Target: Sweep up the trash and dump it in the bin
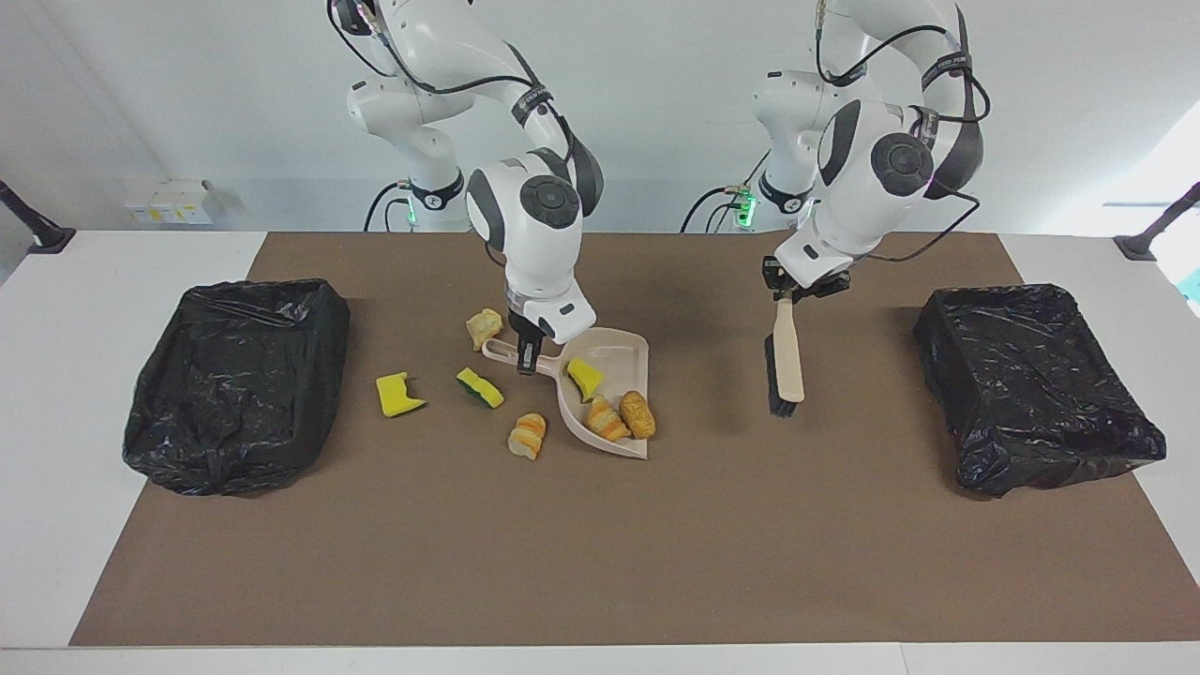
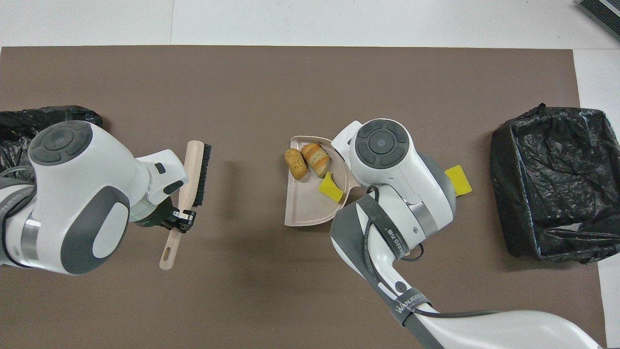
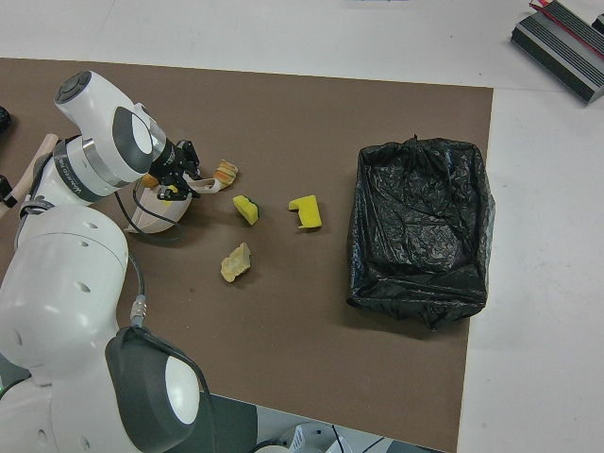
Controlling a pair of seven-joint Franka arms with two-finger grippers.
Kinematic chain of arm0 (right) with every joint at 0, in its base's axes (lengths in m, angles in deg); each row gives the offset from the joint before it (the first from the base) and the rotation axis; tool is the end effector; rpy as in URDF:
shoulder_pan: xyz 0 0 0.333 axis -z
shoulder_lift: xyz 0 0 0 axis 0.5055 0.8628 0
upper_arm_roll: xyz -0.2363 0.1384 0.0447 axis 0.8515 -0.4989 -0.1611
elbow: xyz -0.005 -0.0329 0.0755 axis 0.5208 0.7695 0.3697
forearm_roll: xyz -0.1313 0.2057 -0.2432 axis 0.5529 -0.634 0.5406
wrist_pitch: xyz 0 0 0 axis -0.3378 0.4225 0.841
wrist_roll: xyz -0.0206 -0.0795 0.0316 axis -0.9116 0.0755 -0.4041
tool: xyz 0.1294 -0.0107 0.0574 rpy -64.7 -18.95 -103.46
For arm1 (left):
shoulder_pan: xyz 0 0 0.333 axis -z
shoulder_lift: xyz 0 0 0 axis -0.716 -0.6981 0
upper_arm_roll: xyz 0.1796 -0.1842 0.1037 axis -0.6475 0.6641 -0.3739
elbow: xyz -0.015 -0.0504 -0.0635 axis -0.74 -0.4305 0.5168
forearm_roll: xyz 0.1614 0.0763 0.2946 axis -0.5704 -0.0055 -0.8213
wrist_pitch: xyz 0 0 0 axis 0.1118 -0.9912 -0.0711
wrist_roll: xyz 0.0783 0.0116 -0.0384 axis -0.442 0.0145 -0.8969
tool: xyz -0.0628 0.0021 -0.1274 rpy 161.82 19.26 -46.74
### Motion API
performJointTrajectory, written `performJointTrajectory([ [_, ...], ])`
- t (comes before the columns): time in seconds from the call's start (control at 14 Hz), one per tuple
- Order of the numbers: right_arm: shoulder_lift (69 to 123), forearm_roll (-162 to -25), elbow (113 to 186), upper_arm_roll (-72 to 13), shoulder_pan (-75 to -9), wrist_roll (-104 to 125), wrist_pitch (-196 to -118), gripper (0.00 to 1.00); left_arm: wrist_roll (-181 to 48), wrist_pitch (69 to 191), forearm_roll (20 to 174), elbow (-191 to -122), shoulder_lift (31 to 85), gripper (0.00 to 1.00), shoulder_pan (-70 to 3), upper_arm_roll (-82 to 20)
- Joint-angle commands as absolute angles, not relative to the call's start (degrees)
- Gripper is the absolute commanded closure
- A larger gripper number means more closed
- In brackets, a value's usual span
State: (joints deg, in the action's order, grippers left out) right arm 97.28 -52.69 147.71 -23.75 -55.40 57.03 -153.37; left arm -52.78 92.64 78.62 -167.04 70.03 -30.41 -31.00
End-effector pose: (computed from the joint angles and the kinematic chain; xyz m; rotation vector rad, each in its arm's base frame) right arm 0.5141 0.2404 0.3394 2.2085 2.0523 -0.1789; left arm 0.4264 -0.1546 0.3726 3.0292 -0.3777 -0.4525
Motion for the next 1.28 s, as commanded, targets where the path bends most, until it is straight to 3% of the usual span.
performJointTrajectory([
  [0.0,95.8,-51.9,149.9,-24.0,-55.3,57.5,-154.7,1.00,-52.9,95.3,77.9,-171.0,72.4,1.00,-29.4,-30.8],
  [0.5,95.8,-52.0,149.9,-24.0,-55.3,57.5,-155.3,1.00,-52.5,113.9,78.0,-169.4,63.1,1.00,-20.3,-30.7],
  [1.21,95.8,-52.1,149.9,-24.0,-55.3,57.5,-155.4,1.00,-52.5,113.9,78.6,-169.4,63.7,1.00,-11.8,-30.5],
])
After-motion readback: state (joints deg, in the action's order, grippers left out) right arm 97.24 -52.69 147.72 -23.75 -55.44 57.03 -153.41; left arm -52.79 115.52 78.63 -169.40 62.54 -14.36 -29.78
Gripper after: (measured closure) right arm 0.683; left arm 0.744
